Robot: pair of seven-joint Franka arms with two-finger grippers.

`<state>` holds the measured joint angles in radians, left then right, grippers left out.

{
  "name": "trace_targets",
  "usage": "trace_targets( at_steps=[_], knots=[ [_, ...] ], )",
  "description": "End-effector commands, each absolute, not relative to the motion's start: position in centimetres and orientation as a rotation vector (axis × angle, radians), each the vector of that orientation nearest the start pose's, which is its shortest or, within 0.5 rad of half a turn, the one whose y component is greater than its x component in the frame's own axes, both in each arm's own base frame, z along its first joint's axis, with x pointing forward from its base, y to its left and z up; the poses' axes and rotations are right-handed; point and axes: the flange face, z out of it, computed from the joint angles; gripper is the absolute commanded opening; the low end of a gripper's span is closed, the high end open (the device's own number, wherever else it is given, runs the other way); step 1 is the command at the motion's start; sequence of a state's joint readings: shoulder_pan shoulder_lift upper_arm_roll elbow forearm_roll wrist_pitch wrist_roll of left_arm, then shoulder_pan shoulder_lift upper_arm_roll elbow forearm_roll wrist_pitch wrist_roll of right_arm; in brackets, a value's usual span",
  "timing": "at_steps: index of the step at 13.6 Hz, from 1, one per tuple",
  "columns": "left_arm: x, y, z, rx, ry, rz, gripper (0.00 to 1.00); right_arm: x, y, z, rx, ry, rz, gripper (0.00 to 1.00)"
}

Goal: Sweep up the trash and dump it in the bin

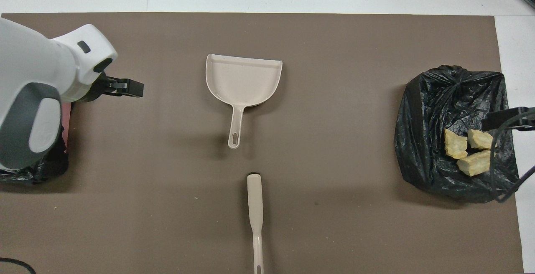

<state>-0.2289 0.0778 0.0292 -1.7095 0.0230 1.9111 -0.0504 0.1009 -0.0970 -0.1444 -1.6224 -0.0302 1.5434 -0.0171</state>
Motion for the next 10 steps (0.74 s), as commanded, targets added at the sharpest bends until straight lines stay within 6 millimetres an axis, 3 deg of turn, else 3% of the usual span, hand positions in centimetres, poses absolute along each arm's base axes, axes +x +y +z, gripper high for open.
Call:
trace_targets(
  at_steps=[1, 3, 10],
  knots=[
    [58.6, -8.9, 58.5, -3.092, 0.303, -0.135, 1.0, 51.4, -2.9, 65.0, -3.16, 0.024, -0.038, 1.0],
    [58.2, -6.6, 60.0, -3.099, 0.295, -0.106, 1.0, 51.4, -2.9, 65.0, -3.16, 0.024, -0.038, 1.0],
    [56.5, -4.4, 63.1, -3.096, 0.363, -0.099, 1.0, 51.4, -3.0, 65.0, -3.16, 0.024, -0.041, 1.0]
  ],
)
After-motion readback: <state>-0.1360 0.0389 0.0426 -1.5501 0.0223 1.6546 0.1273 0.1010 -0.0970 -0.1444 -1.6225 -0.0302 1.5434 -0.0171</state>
